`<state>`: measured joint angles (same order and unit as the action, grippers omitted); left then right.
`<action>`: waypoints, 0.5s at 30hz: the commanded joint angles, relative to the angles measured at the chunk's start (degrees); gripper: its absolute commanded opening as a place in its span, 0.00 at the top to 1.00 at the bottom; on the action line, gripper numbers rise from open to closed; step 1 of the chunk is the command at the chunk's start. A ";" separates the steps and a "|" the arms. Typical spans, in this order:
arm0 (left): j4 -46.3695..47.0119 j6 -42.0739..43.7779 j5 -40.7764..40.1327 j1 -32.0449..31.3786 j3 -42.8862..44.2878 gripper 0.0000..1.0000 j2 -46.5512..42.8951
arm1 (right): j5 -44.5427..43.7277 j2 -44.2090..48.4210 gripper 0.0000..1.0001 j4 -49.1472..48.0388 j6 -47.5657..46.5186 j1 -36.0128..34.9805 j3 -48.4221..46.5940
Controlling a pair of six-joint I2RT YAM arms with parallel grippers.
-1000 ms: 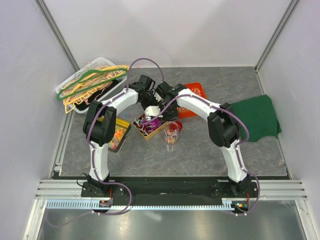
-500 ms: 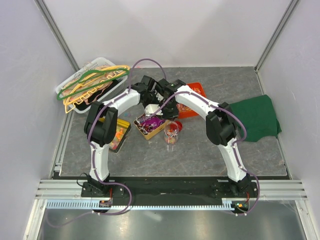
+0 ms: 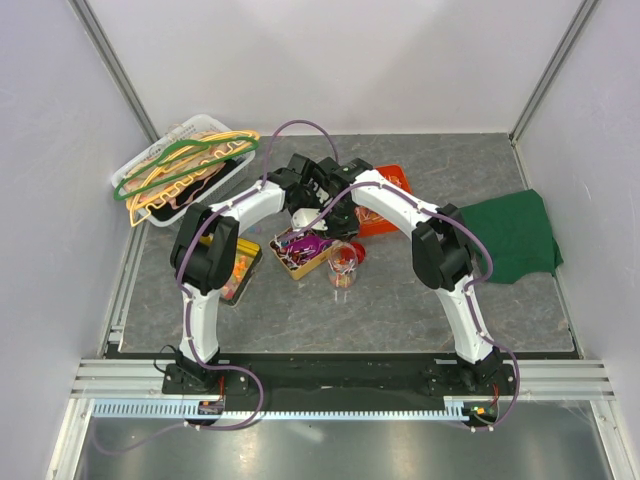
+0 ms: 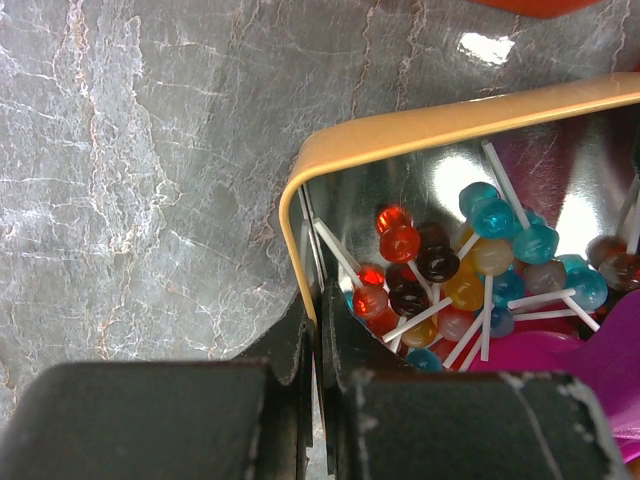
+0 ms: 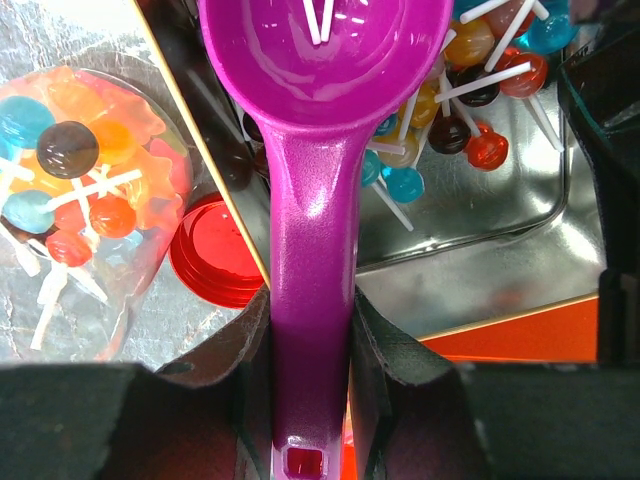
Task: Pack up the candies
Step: Scoop the fake candies from the storage box.
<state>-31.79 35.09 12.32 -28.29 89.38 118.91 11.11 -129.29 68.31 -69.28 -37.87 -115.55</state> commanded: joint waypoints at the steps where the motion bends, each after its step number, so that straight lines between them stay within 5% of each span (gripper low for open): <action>1: -5.21 9.11 5.09 -4.23 -2.10 0.98 -0.61 | -1.27 1.41 1.00 -8.11 -5.70 0.60 -2.31; 15: -1.34 9.82 2.63 -4.14 -7.91 0.98 -3.25 | 1.63 3.43 1.00 -10.13 -2.09 2.01 -2.23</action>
<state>-27.70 38.68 10.46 -28.99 84.68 117.05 13.76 -129.27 68.69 -69.95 -37.78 -115.55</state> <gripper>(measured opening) 0.031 0.350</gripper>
